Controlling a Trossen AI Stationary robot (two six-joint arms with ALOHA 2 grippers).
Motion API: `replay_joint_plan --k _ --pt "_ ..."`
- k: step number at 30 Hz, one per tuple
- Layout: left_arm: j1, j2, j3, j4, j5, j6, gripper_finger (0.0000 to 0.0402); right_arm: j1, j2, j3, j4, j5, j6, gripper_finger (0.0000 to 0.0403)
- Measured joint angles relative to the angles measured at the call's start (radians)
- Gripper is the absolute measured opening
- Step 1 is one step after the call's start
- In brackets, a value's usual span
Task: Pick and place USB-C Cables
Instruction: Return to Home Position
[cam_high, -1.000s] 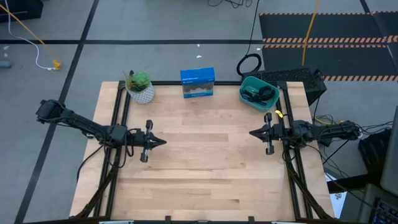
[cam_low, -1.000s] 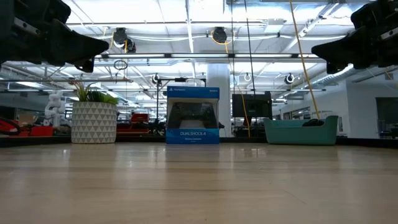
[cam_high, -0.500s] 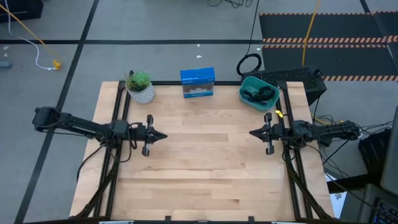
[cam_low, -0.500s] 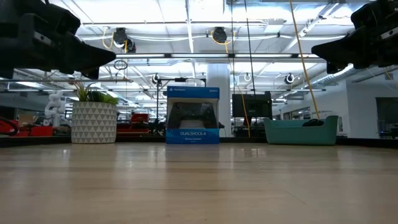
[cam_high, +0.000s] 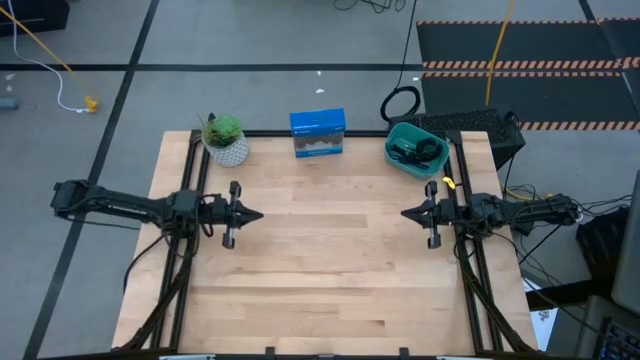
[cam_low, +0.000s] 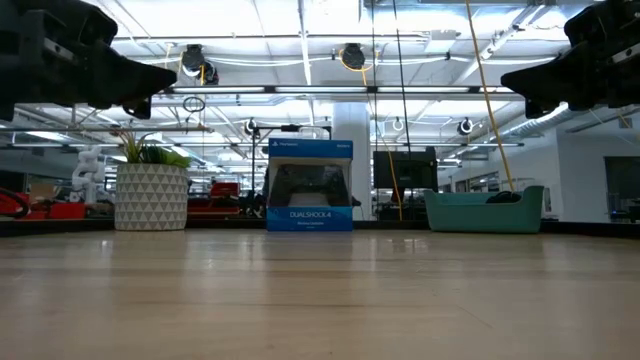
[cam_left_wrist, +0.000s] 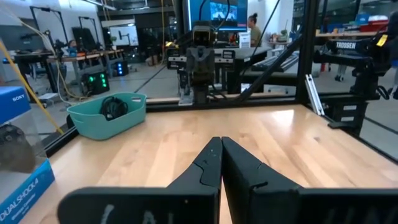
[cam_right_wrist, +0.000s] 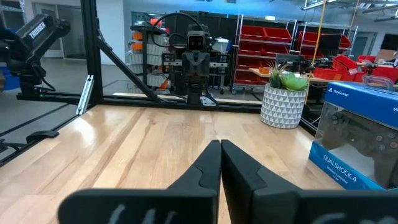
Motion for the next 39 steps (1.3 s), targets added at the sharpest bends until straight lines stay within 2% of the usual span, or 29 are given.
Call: replay_joint_plan --k 17,35,39 --pt "0.0 -0.348 0.0 -0.381 0.001 0.026 0.0007 0.0 0.0 0.0 0.001 0.0 0.0 0.0004" --pt "0.0 -0.575 0.0 -0.559 0.0 0.034 0.0007 0.0 0.0 0.0 0.002 0.0 0.0 0.0004" --pt "0.0 -0.575 0.0 -0.572 0.0 0.046 0.0007 0.0 0.0 0.0 0.002 0.0 -0.001 0.0004"
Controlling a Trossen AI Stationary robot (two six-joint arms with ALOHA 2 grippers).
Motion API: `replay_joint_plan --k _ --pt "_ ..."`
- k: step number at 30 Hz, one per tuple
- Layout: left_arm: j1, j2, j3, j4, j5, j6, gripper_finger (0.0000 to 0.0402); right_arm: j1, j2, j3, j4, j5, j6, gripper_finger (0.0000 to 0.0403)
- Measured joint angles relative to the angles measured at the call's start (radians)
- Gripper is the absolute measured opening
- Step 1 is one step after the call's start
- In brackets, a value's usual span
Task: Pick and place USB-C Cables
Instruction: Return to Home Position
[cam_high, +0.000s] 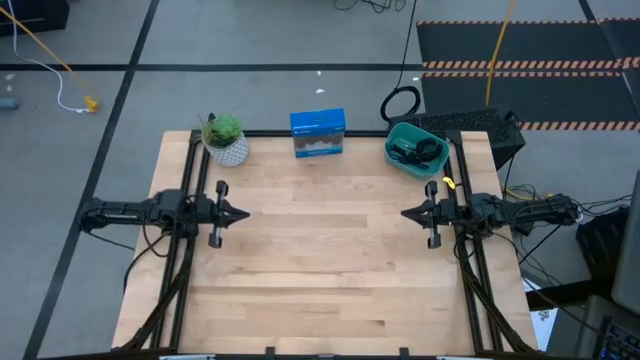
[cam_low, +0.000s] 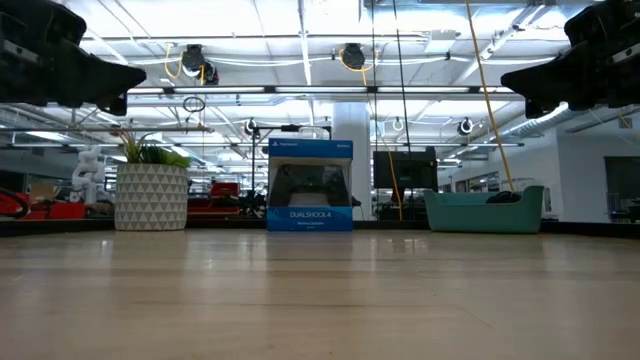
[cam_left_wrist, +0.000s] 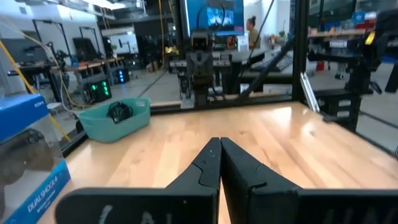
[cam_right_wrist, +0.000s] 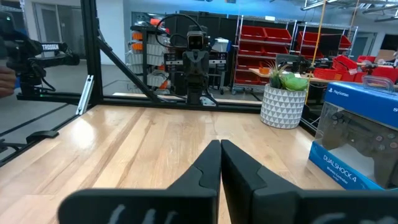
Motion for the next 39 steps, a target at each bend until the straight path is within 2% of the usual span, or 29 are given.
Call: replay_joint_plan --k 11,22,39 --pt "0.0 0.006 0.0 -0.028 0.0 -0.028 0.0008 0.0 0.0 0.0 0.0 0.0 0.0 0.0004" --pt "0.0 0.023 0.0 -0.029 -0.002 0.028 0.0008 0.0 0.0 0.0 0.0 0.0 0.0 0.0004" --pt "0.0 0.024 0.0 -0.029 -0.002 0.021 0.0008 0.0 0.0 0.0 0.0 0.0 0.0 0.0004"
